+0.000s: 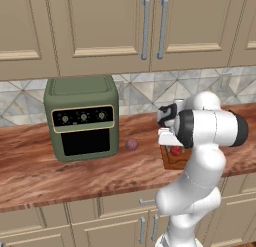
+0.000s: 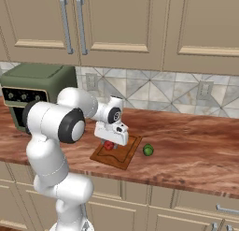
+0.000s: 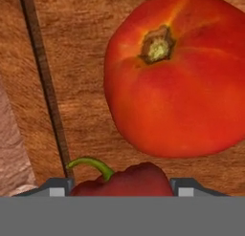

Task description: Place the avocado, onion, tomato, and bell pepper on the cutting board.

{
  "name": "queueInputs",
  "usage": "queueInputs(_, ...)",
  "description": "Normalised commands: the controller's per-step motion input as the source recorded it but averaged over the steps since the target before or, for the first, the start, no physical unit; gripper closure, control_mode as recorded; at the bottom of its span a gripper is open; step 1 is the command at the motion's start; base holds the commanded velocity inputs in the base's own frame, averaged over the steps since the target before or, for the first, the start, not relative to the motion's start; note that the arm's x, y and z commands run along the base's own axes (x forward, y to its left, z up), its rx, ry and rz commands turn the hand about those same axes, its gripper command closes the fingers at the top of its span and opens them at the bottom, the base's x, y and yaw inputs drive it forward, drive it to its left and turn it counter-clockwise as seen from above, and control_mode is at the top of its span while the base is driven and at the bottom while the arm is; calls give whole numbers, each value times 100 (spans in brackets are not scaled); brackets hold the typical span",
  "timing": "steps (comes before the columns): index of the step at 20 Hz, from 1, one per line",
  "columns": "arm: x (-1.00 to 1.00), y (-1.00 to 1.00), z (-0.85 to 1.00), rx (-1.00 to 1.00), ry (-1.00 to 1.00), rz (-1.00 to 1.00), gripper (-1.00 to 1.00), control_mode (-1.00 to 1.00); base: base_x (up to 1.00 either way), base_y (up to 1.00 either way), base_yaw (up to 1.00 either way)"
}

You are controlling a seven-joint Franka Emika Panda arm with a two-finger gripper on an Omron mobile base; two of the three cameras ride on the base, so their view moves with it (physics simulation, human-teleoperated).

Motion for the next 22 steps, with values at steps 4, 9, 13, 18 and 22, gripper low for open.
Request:
queueInputs(4,0,0,-31,0,6,0,-100,-100,0,0,0)
queueInputs(9,0,0,-4,0,1,0,-100,-100,0,0,0)
queueInputs(13,0,0,5,0,-1,0,-100,-100,0,0,0)
queueInputs(18,0,0,14,0,-5,0,-100,-100,0,0,0)
queueInputs(22,-24,0,40,0,-19,0,-100,-100,0,0,0)
